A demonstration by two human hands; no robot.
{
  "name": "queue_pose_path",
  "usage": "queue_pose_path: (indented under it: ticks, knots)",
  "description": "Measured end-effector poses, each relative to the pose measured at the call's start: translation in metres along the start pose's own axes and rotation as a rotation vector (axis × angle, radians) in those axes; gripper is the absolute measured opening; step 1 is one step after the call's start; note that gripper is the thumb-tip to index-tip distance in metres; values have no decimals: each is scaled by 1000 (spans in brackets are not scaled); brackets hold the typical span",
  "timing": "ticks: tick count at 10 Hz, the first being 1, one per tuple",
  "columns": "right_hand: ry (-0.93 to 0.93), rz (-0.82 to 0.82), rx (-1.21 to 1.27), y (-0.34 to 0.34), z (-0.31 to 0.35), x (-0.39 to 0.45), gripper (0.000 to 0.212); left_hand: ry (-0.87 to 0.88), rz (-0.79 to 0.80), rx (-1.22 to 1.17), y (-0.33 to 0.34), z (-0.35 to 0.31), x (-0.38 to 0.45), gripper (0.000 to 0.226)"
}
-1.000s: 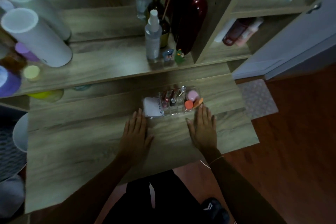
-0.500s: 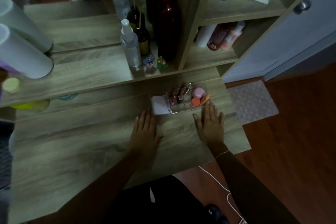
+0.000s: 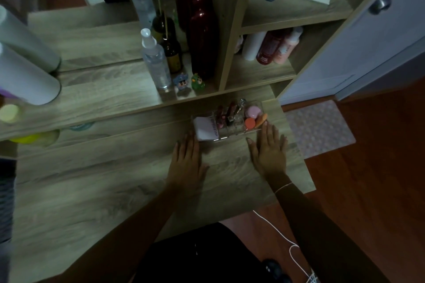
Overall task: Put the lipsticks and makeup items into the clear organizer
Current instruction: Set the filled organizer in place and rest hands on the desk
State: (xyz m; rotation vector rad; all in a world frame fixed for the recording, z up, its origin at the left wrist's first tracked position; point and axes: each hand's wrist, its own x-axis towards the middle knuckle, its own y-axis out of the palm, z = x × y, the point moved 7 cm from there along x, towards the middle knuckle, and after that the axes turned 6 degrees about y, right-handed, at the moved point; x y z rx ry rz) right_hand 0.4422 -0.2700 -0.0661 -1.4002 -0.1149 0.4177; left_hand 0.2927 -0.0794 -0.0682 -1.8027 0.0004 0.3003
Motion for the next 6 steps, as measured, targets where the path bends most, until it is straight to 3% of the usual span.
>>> queue_pose_path:
  ticks: [6]
  knots:
    - [86,21,193,3,-8,-15,76,-75,1,-147,1,-9,-7,80]
